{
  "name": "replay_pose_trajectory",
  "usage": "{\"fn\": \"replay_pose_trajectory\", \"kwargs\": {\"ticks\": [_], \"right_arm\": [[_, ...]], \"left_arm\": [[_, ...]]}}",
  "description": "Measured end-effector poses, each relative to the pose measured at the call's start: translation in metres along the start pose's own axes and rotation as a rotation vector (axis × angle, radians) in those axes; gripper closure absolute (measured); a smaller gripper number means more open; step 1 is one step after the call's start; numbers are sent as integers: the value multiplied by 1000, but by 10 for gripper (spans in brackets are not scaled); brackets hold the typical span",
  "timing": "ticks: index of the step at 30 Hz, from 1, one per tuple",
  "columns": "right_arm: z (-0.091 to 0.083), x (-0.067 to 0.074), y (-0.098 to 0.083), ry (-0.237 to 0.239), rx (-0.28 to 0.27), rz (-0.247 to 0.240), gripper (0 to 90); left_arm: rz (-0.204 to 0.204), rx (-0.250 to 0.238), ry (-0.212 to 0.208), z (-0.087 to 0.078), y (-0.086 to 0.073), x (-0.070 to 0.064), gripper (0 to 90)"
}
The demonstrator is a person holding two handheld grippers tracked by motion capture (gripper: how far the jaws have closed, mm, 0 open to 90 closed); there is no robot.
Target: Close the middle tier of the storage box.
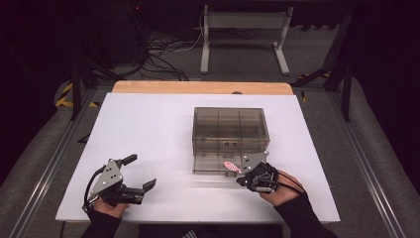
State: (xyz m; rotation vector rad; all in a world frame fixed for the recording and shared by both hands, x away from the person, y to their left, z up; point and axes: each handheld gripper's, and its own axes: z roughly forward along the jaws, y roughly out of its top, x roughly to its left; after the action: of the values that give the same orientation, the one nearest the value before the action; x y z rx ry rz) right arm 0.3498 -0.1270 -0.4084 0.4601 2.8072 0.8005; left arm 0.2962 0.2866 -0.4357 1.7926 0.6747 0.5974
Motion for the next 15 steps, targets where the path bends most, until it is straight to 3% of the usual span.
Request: {"fn": "replay_pose_trajectory", "kwargs": {"ticks": [15], "right_arm": [[6, -5, -5, -5, 8, 20, 900]], "left_arm": [[0, -2, 1, 0, 0, 0, 21]]}}
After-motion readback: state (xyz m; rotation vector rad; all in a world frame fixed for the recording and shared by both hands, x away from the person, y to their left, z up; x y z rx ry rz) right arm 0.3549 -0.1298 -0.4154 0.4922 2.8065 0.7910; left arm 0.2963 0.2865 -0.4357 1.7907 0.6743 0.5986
